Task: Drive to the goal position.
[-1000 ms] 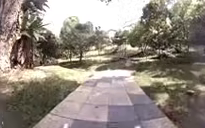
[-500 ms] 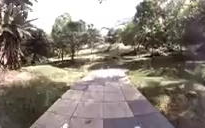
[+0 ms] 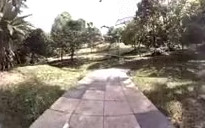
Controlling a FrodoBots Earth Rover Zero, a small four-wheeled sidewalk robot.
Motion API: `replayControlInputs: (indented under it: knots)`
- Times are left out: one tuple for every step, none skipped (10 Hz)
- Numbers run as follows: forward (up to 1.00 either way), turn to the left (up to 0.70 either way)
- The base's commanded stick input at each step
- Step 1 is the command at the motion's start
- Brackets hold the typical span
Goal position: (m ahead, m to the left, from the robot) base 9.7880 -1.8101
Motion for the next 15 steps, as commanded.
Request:
replayControlInputs:
  knots:
    - [0.70,0.00]
    - [0.70,0.00]
    - [0.70,0.00]
    - [0.70,0.00]
    - [0.70,0.00]
    - [0.70,-0.08]
    - [0.70,-0.22]
    - [0.70,-0.27]
    - [0.70,-0.27]
    - [0.70,-0.27]
    - [0.70,-0.27]
    - [0.70,-0.27]
    - [0.70,-0.09]
    - [0.70,-0.27]
    - [0.70,-0.27]
